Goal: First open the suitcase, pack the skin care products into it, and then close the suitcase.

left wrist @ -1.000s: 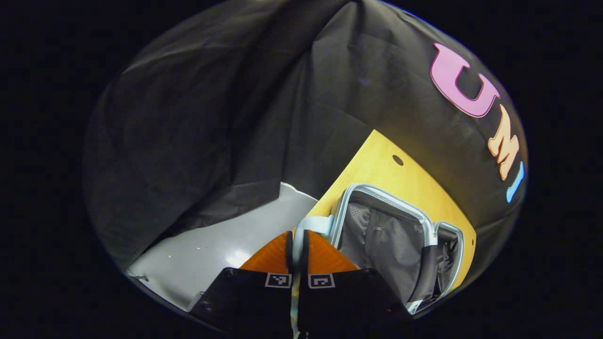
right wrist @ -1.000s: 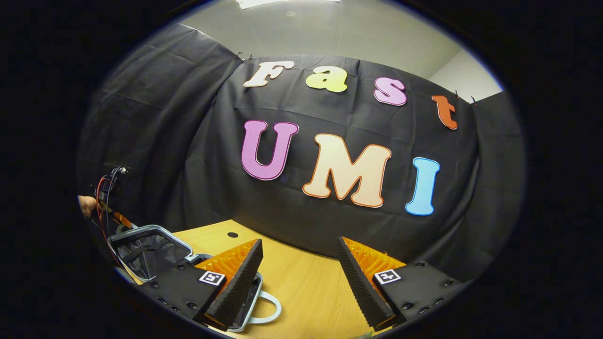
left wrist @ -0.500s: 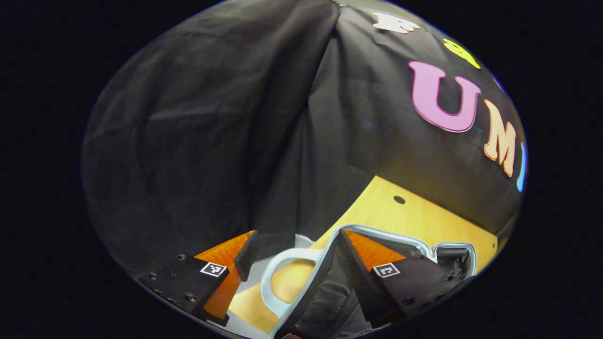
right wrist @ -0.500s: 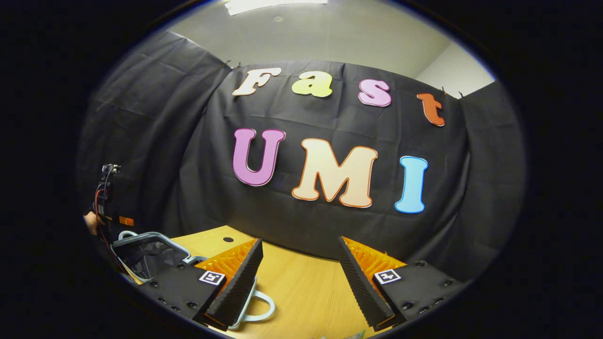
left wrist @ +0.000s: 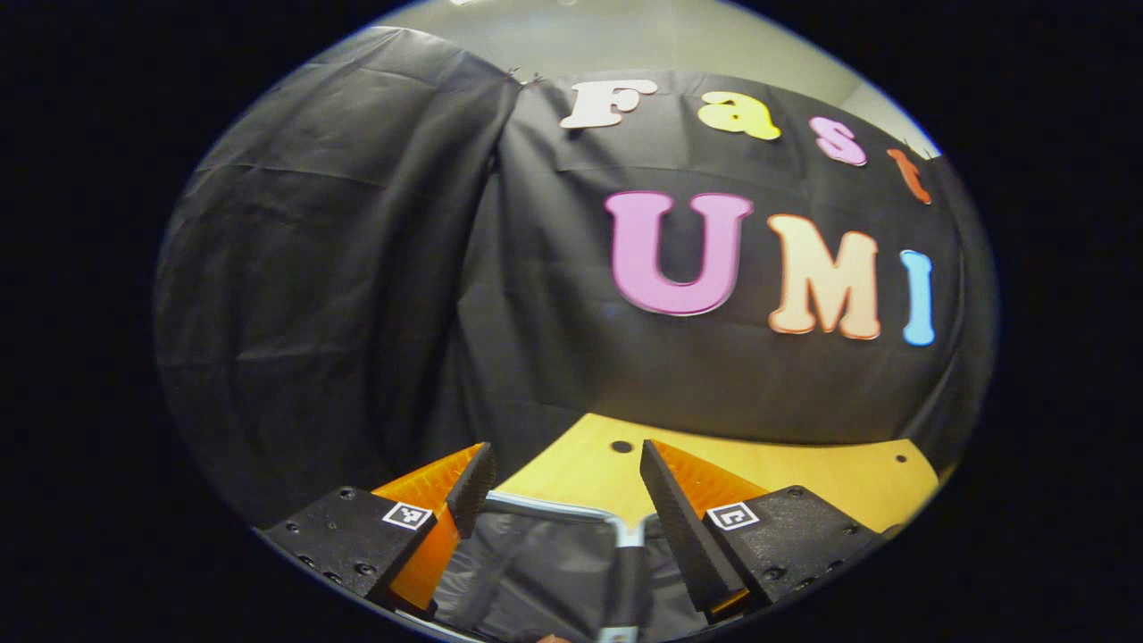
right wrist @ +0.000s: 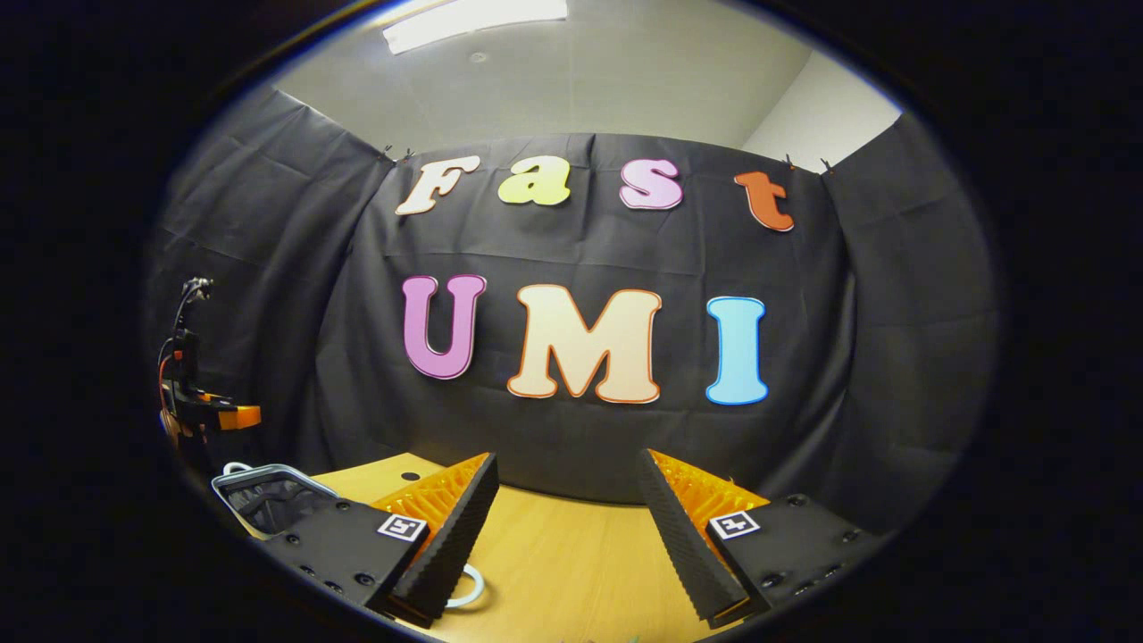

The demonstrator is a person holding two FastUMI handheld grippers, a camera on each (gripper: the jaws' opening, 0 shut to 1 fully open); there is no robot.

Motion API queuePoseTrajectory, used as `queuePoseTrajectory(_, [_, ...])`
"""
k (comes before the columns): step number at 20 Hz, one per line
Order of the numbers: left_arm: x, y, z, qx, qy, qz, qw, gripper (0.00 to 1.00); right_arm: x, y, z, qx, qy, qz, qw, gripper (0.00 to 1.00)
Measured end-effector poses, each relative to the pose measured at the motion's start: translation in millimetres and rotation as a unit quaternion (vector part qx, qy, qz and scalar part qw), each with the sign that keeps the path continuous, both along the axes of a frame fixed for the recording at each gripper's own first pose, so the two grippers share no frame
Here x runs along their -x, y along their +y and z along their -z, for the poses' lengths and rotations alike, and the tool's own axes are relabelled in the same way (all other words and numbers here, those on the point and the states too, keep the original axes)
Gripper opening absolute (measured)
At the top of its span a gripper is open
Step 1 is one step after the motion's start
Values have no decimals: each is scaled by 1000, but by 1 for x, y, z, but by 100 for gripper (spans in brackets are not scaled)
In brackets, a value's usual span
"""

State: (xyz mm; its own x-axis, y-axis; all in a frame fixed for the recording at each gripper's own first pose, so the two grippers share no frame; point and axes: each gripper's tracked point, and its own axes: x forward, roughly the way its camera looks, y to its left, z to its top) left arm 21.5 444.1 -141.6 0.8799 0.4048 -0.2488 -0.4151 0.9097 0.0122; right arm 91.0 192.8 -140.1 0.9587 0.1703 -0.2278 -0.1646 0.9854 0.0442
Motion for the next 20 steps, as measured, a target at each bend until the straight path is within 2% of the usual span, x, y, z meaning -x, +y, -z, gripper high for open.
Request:
queuePoseTrajectory(3, [-16,-60,-13,-16,-9,44,999,97,0,-28,-3,-1,-8,10,1000,100])
queuePoseTrajectory(4, [-20,-75,-14,-21,-9,55,998,94,1,-38,-4,0,-9,13,1000,99])
queuePoseTrajectory(6, [-26,-112,-18,-19,-13,79,997,94,4,-55,-2,-1,-9,18,1000,96])
queuePoseTrajectory(9, [-30,-166,-15,-9,-16,108,994,95,8,-77,0,-2,-10,25,1000,99])
queuePoseTrajectory(10, [-31,-181,-11,-7,-13,119,993,95,9,-85,1,-3,-9,27,1000,96])
queuePoseTrajectory(11, [-30,-197,-7,-3,-9,127,992,94,10,-90,3,-4,-7,28,1000,100])
queuePoseTrajectory(20, [-22,-335,63,37,53,209,976,95,17,-130,22,-4,11,19,1000,98])
